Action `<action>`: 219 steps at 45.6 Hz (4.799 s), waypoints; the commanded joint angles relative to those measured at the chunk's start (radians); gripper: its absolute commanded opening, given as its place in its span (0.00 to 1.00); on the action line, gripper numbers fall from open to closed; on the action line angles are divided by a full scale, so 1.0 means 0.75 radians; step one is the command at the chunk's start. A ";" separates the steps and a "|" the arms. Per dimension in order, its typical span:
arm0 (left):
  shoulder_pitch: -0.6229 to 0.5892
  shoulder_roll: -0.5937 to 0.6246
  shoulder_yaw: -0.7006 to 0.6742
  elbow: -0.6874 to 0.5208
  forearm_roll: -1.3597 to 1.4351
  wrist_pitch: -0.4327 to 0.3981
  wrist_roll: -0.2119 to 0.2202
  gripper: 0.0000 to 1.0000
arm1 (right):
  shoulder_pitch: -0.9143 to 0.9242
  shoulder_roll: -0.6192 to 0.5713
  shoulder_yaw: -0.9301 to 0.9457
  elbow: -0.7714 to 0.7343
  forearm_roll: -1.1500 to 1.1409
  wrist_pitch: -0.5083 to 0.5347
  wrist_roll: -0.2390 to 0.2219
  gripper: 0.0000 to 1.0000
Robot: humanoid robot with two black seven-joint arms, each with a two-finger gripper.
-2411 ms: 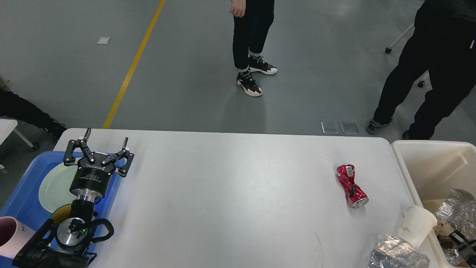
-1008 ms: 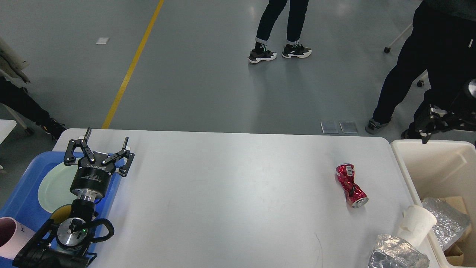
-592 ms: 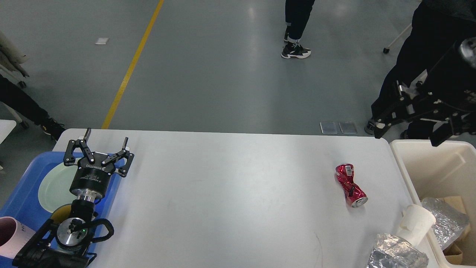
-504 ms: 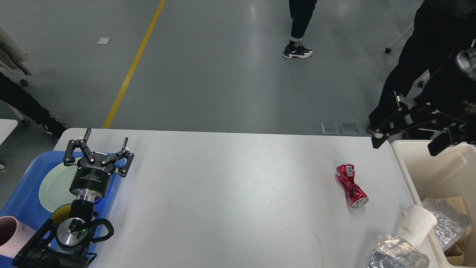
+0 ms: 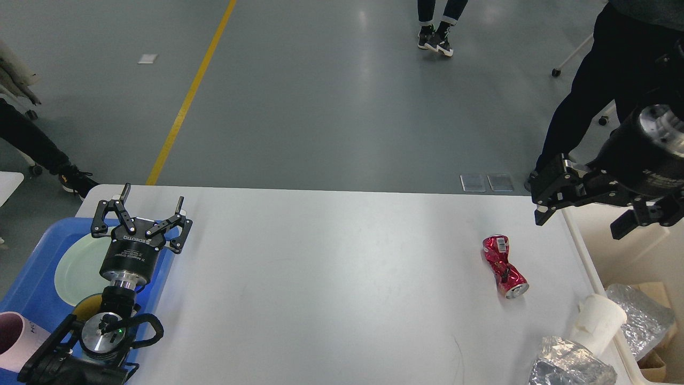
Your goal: Tidy desktop
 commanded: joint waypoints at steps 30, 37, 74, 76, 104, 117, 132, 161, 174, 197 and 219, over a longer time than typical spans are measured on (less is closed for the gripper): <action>0.000 -0.002 0.000 0.000 0.000 -0.002 0.000 0.97 | -1.523 0.106 0.158 -1.155 -0.334 -0.866 0.525 0.92; 0.000 -0.002 0.000 0.000 0.000 -0.002 0.000 0.97 | -1.609 0.161 0.144 -1.268 -0.461 -0.870 0.692 0.92; 0.000 -0.002 0.000 0.000 0.000 -0.002 0.000 0.97 | -1.914 0.343 0.209 -1.597 -0.424 -0.905 0.645 0.93; 0.000 0.000 0.000 0.000 0.002 -0.002 0.000 0.97 | -1.918 0.345 0.225 -1.597 -0.424 -0.911 0.643 0.93; 0.000 -0.002 0.000 0.000 0.000 0.000 0.000 0.97 | -1.982 0.368 0.338 -1.628 -0.414 -0.964 0.420 0.08; 0.000 -0.002 0.000 0.000 0.000 0.000 0.000 0.97 | -1.988 0.364 0.409 -1.626 -0.400 -0.964 0.352 0.00; 0.000 -0.002 0.000 0.000 0.000 -0.002 0.000 0.97 | -1.953 0.353 0.442 -1.581 -0.338 -0.934 0.326 0.00; 0.000 0.000 0.000 0.000 0.000 -0.002 0.000 0.97 | -1.060 0.026 0.271 -0.626 -0.210 -0.566 0.176 0.00; 0.000 -0.002 0.000 0.000 0.000 -0.002 0.000 0.97 | -0.511 0.043 -0.004 -0.219 -0.025 -0.480 0.164 0.00; 0.000 0.000 0.000 0.000 0.000 -0.002 0.000 0.97 | -0.482 0.030 -0.024 -0.184 0.024 -0.488 0.160 0.00; 0.000 0.000 0.000 0.000 0.000 -0.002 0.000 0.97 | -0.178 0.020 -0.034 -0.147 0.028 -0.322 0.158 0.92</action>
